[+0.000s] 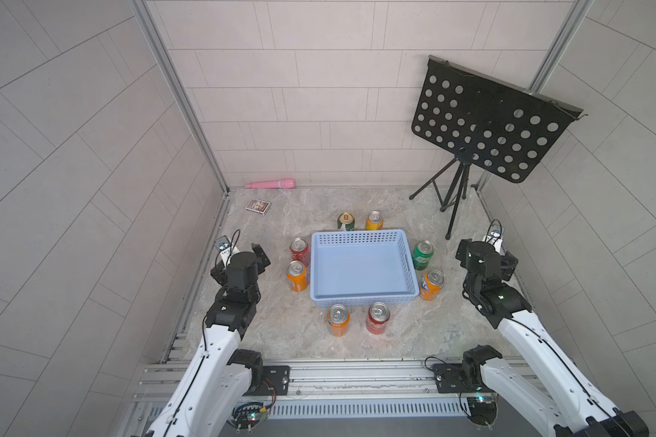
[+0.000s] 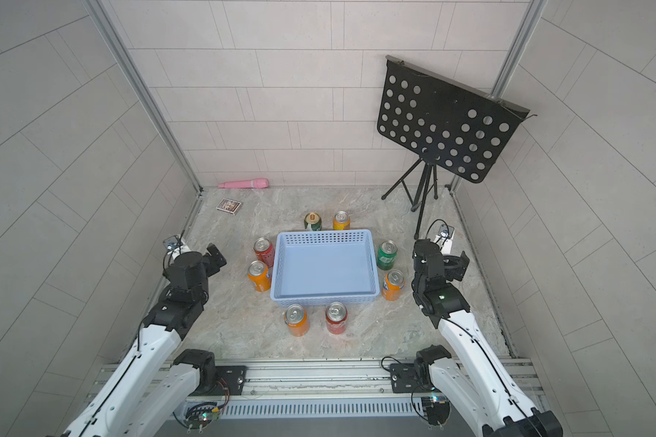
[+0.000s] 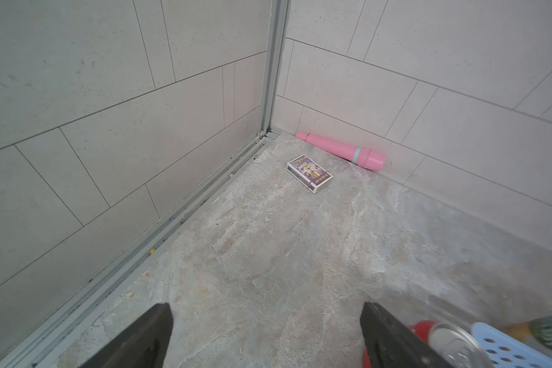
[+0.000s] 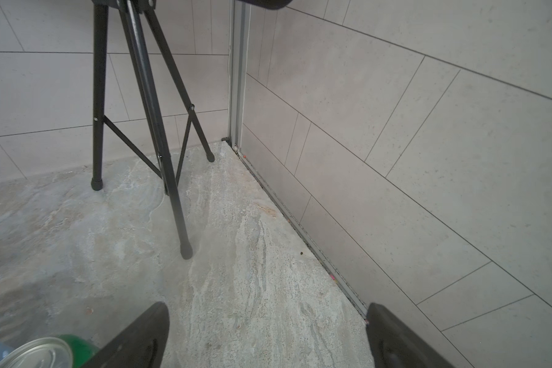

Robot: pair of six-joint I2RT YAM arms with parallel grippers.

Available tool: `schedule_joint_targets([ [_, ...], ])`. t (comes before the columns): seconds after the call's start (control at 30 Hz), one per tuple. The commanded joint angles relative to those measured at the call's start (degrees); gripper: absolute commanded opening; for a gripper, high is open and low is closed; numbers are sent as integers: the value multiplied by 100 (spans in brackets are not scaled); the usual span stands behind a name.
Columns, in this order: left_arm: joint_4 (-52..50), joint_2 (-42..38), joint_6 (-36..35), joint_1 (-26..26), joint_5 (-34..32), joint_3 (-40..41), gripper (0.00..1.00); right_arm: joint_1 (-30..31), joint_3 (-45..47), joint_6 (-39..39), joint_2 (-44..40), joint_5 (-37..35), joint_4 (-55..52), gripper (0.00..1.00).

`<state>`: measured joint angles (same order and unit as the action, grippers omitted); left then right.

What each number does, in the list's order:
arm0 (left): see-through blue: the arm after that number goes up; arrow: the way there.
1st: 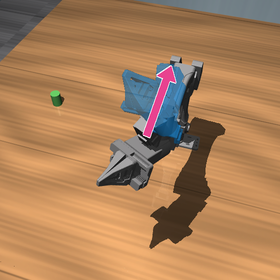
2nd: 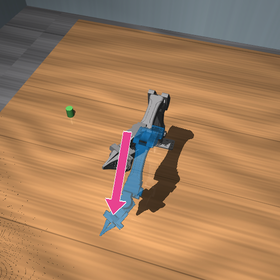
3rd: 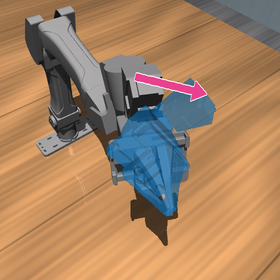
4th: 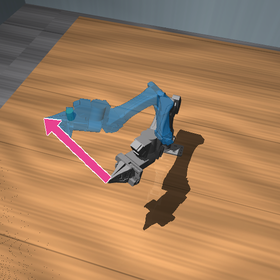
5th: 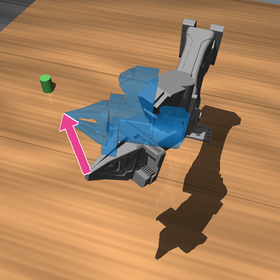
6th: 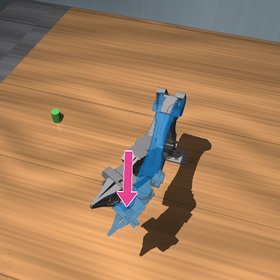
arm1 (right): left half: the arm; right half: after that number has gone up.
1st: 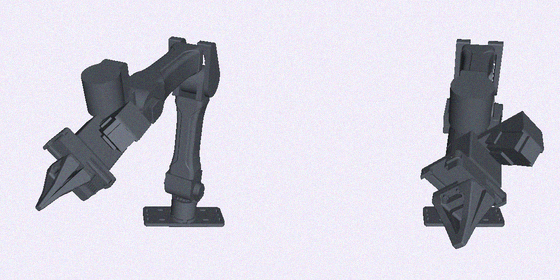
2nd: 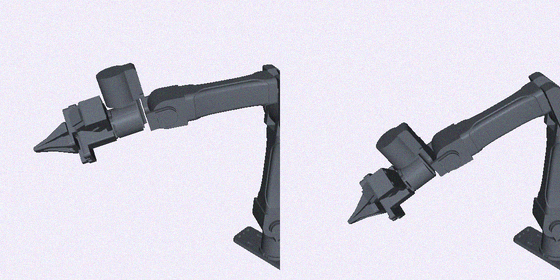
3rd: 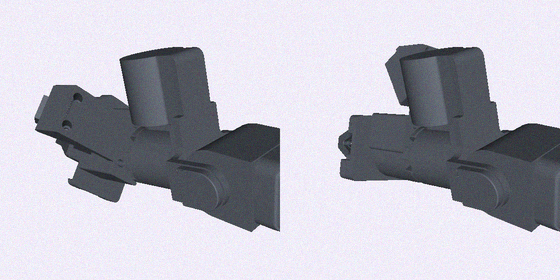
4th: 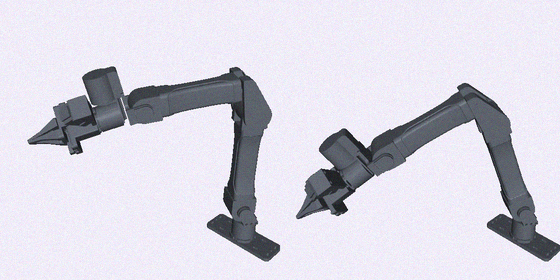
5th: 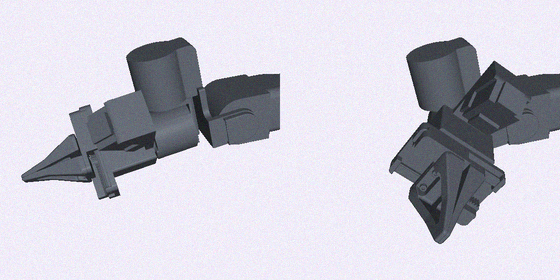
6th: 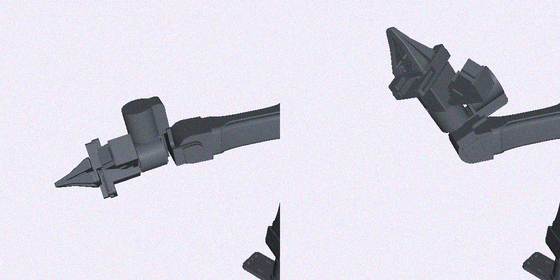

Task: Take out the drinks from the basket
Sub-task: Reset both arms

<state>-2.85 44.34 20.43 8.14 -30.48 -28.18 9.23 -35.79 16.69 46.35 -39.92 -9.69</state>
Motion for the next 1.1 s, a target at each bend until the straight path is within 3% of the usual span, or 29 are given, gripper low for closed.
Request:
schedule_joint_targets([
  [0.0, 1092, 320, -641, 30, -958, 379, 100, -369, 237, 35, -7, 32, 697, 100],
  [0.1, 1747, 657, -835, 31, -740, 628, 100, -737, 651, -5, 169, 420, 1469, 100],
  [0.27, 2738, 1468, -1111, 16, -604, 906, 100, -1051, 932, -86, 607, 438, 1985, 100],
  [0.43, 3089, 2255, -1358, 27, -49, 781, 100, -1089, 1288, -330, 773, 1157, 2683, 100],
  [0.63, 3964, 2875, -1359, 3, -27, 829, 100, -1090, 1784, -559, 1061, 1067, 3704, 100],
  [0.77, 4143, 3326, -1511, -6, -309, 588, 100, -1090, 1717, -339, 1425, 893, 3617, 100],
  [0.9, 5212, 3895, -1562, -117, -40, 834, 100, -1090, 2004, -255, 1752, 1043, 4485, 100],
  [1.07, 4471, 4040, -1521, -209, 158, 380, 100, -1090, 2027, -343, 2680, 917, 5470, 100],
])
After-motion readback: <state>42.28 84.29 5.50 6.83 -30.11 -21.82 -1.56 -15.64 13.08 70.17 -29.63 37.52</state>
